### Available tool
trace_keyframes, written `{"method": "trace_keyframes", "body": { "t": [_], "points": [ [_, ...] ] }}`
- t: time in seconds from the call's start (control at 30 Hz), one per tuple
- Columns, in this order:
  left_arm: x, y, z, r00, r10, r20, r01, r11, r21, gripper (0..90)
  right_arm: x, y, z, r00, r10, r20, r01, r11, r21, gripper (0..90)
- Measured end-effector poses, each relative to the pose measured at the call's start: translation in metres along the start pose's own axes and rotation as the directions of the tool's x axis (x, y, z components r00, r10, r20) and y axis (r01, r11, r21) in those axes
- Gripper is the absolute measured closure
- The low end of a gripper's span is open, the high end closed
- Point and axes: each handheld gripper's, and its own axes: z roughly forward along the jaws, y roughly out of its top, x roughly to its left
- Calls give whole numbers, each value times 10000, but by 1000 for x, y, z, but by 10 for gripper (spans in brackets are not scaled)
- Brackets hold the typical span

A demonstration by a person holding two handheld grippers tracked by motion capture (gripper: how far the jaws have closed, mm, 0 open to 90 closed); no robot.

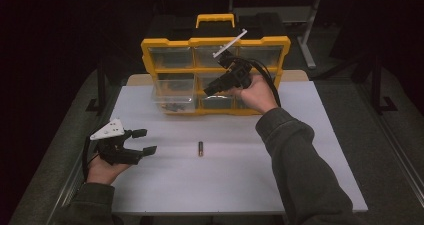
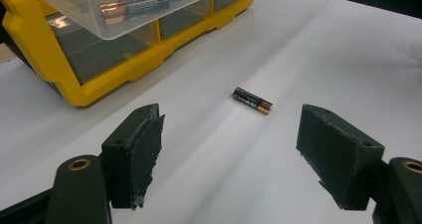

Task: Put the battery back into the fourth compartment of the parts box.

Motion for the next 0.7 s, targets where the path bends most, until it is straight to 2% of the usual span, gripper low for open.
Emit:
{"method": "trace_keyframes", "body": {
  "t": [0.23,0.33,0.4,0.53,0.7],
  "points": [
    [0,0,0,10000,20,-21,-20,10000,-3,255,-4,-20,2,9996,287,-11,-287,9996,-32,579],
    [0,0,0,10000,28,-30,-28,10000,-29,255,-4,-26,4,9999,123,8,-123,9999,-50,574],
    [0,0,0,10000,25,-35,-25,10000,-20,254,-3,-30,5,9997,238,-39,-238,9997,22,571],
    [0,0,0,10000,4,-65,-4,10000,10,255,-4,-38,11,9999,85,-57,-85,9999,84,565],
    [0,0,0,10000,11,-76,-11,10000,35,254,-3,-45,16,9996,232,-144,-230,9996,139,557]
  ]
}}
